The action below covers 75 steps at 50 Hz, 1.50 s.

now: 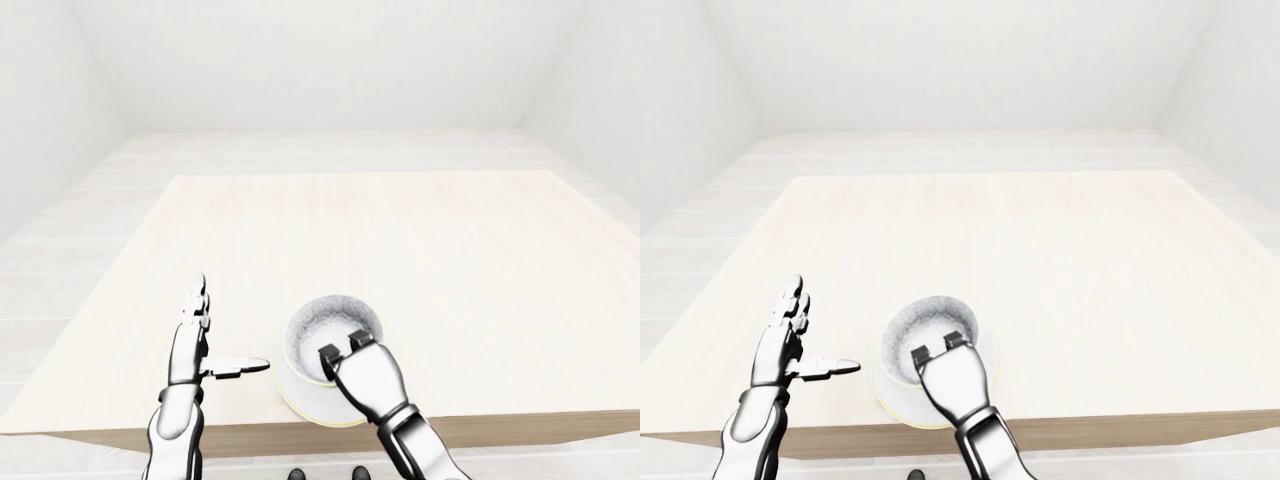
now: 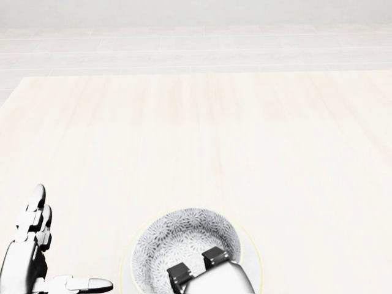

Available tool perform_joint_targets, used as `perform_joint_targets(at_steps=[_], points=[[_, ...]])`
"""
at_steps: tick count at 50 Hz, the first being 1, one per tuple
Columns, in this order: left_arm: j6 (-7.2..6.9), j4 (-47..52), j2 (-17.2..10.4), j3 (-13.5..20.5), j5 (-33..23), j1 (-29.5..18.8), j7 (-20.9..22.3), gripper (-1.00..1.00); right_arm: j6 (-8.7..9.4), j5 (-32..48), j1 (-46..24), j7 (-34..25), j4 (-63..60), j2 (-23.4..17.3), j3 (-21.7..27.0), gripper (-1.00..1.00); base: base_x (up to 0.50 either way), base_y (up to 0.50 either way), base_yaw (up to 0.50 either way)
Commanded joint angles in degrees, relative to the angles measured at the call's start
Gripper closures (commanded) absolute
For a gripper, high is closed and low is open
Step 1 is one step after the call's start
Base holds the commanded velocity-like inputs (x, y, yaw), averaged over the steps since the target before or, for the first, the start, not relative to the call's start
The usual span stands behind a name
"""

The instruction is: Put the bowl on the plate.

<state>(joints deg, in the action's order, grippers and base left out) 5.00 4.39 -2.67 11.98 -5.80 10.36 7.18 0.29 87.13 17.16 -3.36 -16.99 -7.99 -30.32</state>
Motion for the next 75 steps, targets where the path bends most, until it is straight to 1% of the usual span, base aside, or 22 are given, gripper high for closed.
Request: perform_joint_targets(at_steps=[1, 9, 18, 20, 23, 30, 33, 37, 47, 58, 60, 61, 68, 71, 75], points=[[0.00, -0.2, 0.0, 0.1, 0.0, 0.2, 0.0, -1.00, -0.41, 0.0, 0.1, 1.9, 0.9, -0.4, -0.8, 0.85, 0.00, 0.00, 0.00], [0.00, 0.3, -0.1, 0.1, 0.1, -0.4, 0.1, -1.00, -0.46, -0.1, -0.1, 1.1, 0.3, -0.3, -0.9, 0.83, 0.00, 0.00, 0.00], [-0.15, 0.3, -0.2, 0.1, 0.2, -0.6, 0.2, -1.00, -0.67, 0.0, -0.4, 0.4, 0.0, -0.2, -0.6, 0.74, 0.00, 0.00, 0.00], [-0.19, 0.4, -0.3, 0.1, 0.1, -0.7, 0.2, -1.00, -0.79, 0.0, -0.4, 0.4, 0.0, -0.2, -0.6, 0.69, 0.00, 0.00, 0.00], [-0.73, 0.6, -0.2, 0.0, 0.0, -1.0, 0.0, -1.00, -0.83, 0.1, -0.4, 0.3, -0.2, -0.2, -0.6, 0.61, 0.00, 0.00, 0.00], [-1.13, 0.5, -0.2, -0.3, -0.3, -1.4, -0.3, -1.00, -0.89, 0.2, -0.1, 0.5, -0.4, -0.4, -0.5, 0.56, 0.00, 0.00, 0.00], [-0.69, 0.0, -0.2, -0.5, -0.5, -1.4, -0.4, -1.00, -0.85, 0.1, 0.0, 0.6, -0.4, -0.4, -0.4, 0.53, 0.00, 0.00, 0.00], [-0.71, 0.2, -0.3, -0.4, -0.2, -1.2, -0.4, -1.00, -0.88, 0.1, -0.1, 0.6, -0.4, -0.3, -0.4, 0.49, 0.00, 0.00, 0.00], [-0.19, 0.3, -0.2, -0.2, -0.1, -0.5, -0.1, -1.00, -0.77, 0.2, 0.1, 0.8, -0.5, -0.3, -0.5, 0.40, 0.00, 0.00, 0.00], [0.00, 0.0, -0.2, -0.2, 0.0, -0.5, -0.1, -1.00, -0.66, 0.2, 0.1, 0.5, -1.0, -0.4, -0.4, 0.33, 0.00, 0.00, 0.00], [0.00, 0.0, -0.2, -0.1, 0.1, -0.4, 0.0, -1.00, -0.65, 0.2, 0.2, 0.5, -1.1, -0.4, -0.4, 0.30, 0.00, 0.00, 0.00], [0.00, 0.1, -0.2, -0.1, 0.1, -0.4, 0.0, -1.00, -0.64, 0.0, 0.3, 0.5, -1.2, -0.4, -0.5, 0.24, 0.00, 0.00, 0.00], [0.00, 0.1, -0.1, 0.0, 0.1, -0.2, 0.1, -1.00, -0.54, -0.1, 0.5, 0.6, -1.2, -0.5, -0.5, 0.18, 0.00, 0.00, 0.00], [0.00, 0.1, -0.1, 0.0, 0.1, -0.2, 0.1, -1.00, -0.44, -0.1, 0.5, 0.6, -1.3, -0.5, -0.5, 0.11, 0.00, 0.00, 0.00], [0.00, 0.1, -0.1, -0.1, 0.1, -0.3, 0.1, -1.00, -0.40, -0.3, 0.5, 0.5, -1.4, -0.5, -0.4, 0.07, 0.00, 0.00, 0.00]])
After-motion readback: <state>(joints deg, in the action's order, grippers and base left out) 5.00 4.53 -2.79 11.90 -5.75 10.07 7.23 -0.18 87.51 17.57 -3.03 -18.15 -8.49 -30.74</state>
